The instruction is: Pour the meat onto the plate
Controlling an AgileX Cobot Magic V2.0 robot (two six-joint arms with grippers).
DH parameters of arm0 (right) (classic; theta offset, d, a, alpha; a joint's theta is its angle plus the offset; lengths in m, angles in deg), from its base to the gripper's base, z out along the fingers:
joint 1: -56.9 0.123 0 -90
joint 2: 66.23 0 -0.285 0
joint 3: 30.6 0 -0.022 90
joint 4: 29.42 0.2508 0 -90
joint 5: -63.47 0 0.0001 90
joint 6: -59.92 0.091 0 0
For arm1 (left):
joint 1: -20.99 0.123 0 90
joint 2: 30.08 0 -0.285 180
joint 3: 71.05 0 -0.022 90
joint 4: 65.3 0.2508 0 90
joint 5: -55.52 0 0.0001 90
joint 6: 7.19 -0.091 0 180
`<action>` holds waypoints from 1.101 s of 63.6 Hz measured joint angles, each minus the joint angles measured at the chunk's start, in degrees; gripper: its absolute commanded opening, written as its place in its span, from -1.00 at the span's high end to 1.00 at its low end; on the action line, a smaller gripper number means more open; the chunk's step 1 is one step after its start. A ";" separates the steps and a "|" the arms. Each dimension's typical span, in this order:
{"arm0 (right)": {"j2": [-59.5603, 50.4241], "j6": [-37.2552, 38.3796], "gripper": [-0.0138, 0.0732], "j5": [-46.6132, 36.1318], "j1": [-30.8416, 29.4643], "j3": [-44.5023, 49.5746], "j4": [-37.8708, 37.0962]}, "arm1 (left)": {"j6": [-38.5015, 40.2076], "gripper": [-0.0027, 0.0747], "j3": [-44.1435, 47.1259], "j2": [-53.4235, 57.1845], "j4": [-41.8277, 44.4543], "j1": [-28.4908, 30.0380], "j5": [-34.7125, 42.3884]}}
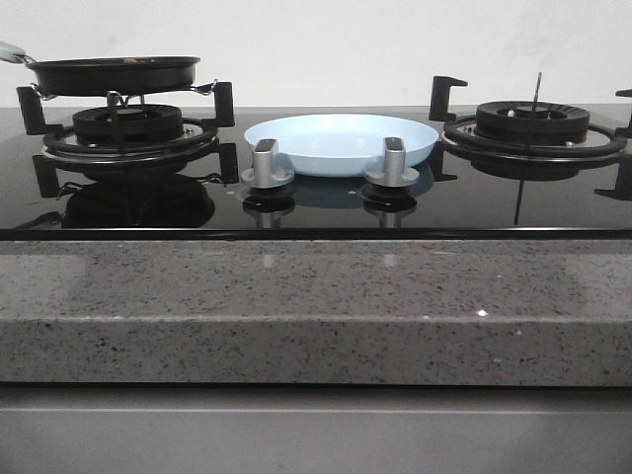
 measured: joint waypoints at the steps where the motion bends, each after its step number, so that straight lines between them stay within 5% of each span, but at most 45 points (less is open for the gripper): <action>1: 0.00 0.00 0.82 0.00 0.00 0.00 0.00 | 0.00 0.98 0.00 0.00 -0.28 0.00 0.27; 16: 0.00 0.00 0.82 1.42 0.00 -1.23 0.00 | 0.00 0.98 -3.36 0.00 -1.82 0.00 0.29; 38: 11.70 0.00 0.82 10.19 0.00 -24.48 0.00 | 0.00 0.98 -27.91 -20.26 -1.96 0.09 -11.27; 55: 22.48 0.00 0.79 13.51 0.00 -33.91 0.00 | 0.00 0.97 -32.45 -29.34 -2.18 0.09 -12.24; 62: 22.58 0.00 0.55 13.72 0.00 -34.04 0.00 | 0.00 0.76 -32.45 -29.39 -2.18 0.09 -12.24; 70: 22.58 0.00 -0.12 13.84 0.00 -34.04 0.00 | 0.00 0.04 -32.45 -29.39 -2.18 0.09 -12.24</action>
